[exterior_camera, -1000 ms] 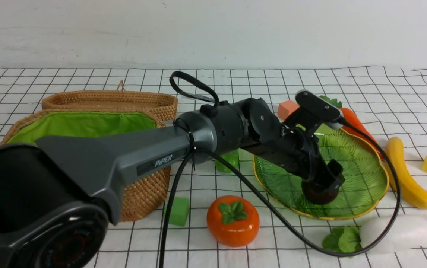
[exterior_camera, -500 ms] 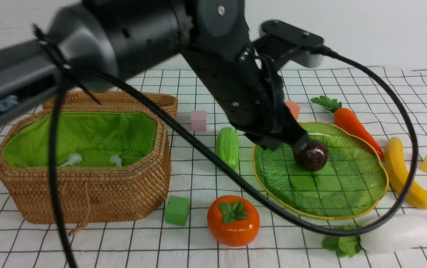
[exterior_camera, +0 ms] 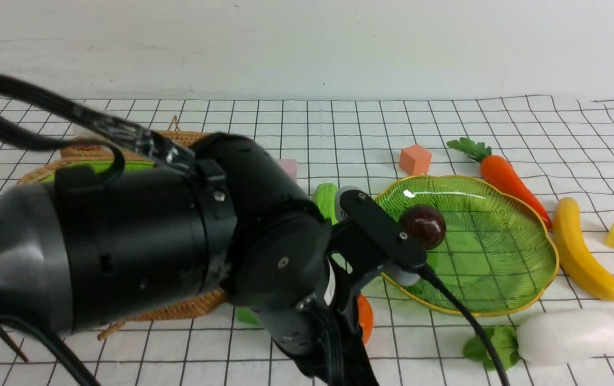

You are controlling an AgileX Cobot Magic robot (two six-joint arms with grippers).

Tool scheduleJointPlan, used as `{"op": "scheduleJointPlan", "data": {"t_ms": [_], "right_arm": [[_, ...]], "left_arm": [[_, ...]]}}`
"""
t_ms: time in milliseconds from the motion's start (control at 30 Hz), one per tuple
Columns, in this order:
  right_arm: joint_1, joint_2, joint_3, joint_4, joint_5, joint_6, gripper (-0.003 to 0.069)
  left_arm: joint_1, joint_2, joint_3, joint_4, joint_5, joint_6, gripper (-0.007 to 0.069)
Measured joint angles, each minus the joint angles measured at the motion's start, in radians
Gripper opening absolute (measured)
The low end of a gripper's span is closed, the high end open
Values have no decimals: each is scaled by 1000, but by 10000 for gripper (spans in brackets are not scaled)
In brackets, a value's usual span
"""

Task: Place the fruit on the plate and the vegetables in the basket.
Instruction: Grab a tomato with your left arm and place it on the plate on the right.

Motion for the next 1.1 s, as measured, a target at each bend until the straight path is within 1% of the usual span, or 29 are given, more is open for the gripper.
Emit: {"op": "scheduleJointPlan", "data": {"t_ms": [33,67,100,133,167,233,267,300,333,400,500,533,667,767,933,1000,1100], "right_arm": [[0,0,0,0,0,0,111],[0,0,0,0,0,-1,111],[0,0,0,0,0,-3,111],[0,0,0,0,0,-4,111],[0,0,0,0,0,-4,111],[0,0,0,0,0,-4,111],[0,0,0,0,0,-4,111],[0,0,0,0,0,-4,111],[0,0,0,0,0,-4,111],[0,0,0,0,0,-4,111],[0,0,0,0,0,-5,111],[0,0,0,0,0,-5,111],[0,0,0,0,0,-7,111],[0,0,0,0,0,-7,111],[0,-19,0,0,0,-7,108],[0,-32,0,0,0,-7,108],[0,-40,0,0,0,-7,108]], "left_arm": [[0,1,2,3,-6,5,122],[-1,13,5,16,-39,11,190],[-1,17,5,21,-48,12,216],[-1,34,5,47,-86,13,330],[-1,39,5,52,-96,13,355],[-2,74,5,82,-156,14,489],[-2,81,5,87,-167,15,509],[-2,106,5,113,-207,15,568],[-2,132,5,141,-242,15,603],[-2,159,5,183,-273,14,628],[-2,201,5,252,-293,0,630],[-2,233,5,315,-296,-37,614],[-2,291,4,498,-310,-162,538],[-3,310,1,579,-324,-254,490],[-8,326,-5,640,-320,-377,479],[-8,327,-6,648,-310,-407,479],[-10,314,-7,646,-287,-422,479]]}}
